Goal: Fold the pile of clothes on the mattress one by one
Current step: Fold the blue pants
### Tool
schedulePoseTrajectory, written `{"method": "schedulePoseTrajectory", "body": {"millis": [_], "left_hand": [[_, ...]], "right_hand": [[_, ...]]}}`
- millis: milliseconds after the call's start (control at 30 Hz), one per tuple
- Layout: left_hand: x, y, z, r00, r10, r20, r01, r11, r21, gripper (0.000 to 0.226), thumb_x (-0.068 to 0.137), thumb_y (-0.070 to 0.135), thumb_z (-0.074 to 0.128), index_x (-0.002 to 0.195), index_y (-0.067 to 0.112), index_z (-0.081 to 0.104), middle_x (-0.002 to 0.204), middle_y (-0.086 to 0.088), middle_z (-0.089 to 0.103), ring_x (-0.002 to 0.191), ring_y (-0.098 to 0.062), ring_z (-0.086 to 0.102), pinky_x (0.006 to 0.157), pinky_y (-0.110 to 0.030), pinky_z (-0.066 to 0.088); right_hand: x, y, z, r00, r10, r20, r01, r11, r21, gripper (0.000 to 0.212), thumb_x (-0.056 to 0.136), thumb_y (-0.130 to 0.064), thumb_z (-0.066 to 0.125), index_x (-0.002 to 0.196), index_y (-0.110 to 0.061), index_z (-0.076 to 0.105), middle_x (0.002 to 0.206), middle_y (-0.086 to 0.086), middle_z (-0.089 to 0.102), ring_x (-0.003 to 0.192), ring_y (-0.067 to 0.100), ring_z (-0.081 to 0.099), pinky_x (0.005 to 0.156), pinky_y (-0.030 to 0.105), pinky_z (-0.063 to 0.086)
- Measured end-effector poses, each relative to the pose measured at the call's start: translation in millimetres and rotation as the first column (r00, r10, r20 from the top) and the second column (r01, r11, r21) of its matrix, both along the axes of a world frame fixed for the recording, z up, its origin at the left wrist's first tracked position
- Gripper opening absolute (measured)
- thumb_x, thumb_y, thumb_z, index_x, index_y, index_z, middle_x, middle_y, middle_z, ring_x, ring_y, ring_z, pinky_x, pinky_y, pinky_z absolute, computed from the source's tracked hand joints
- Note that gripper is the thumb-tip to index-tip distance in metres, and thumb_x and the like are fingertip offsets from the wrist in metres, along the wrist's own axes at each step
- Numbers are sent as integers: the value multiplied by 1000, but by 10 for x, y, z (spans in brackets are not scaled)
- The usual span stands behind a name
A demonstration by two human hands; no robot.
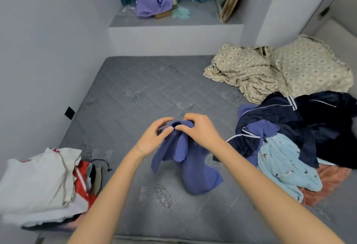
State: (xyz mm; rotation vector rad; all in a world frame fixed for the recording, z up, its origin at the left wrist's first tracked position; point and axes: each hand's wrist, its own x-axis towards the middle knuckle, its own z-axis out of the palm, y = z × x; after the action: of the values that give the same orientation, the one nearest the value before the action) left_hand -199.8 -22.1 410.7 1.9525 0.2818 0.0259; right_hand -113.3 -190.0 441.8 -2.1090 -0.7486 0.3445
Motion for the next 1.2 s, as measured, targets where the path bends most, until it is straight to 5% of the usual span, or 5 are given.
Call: {"method": "schedulePoseTrajectory", "body": {"millis": [200,367,733,1000,1200], "left_hand": [[-91,60,102,998,68,-9,-67,996,58,8,94,4,55,88,4,60,80,-6,58,73,-14,50,69,-30,42],[-80,495,324,996,83,39,-90,965,246,14,95,5,54,84,8,62,76,-2,56,71,-13,46,65,-21,36],[-35,1267,781,988,94,122,-118,971,208,15,94,9,56,86,9,68,78,4,63,71,-2,52,65,-10,39],[-85,2192,1265,952,215,217,-243,963,113,14,95,7,55,97,2,67,86,-5,63,76,-7,53,65,-7,42],[-51,2711,1314,958,215,189,-250,950,186,11,94,8,57,92,9,68,87,-7,65,78,-12,55,69,-15,45]], "right_hand": [[110,231,165,989,144,32,-141,986,-94,37,84,-26,69,60,-20,41,58,-6,42,58,8,40,54,22,29],[298,261,229,970,239,48,-211,922,-326,28,83,-21,66,63,-21,47,64,-6,48,71,20,48,65,30,31],[206,713,205,960,191,205,-50,837,-545,13,88,-16,56,76,-14,55,81,7,59,84,29,53,71,30,28],[222,1009,310,996,-87,15,87,942,-324,45,94,-29,59,52,-21,46,50,-2,43,50,15,39,48,28,27],[277,1138,424,959,-48,-278,4,988,-155,22,92,-20,63,72,-11,64,65,1,55,59,10,50,56,23,43]]}}
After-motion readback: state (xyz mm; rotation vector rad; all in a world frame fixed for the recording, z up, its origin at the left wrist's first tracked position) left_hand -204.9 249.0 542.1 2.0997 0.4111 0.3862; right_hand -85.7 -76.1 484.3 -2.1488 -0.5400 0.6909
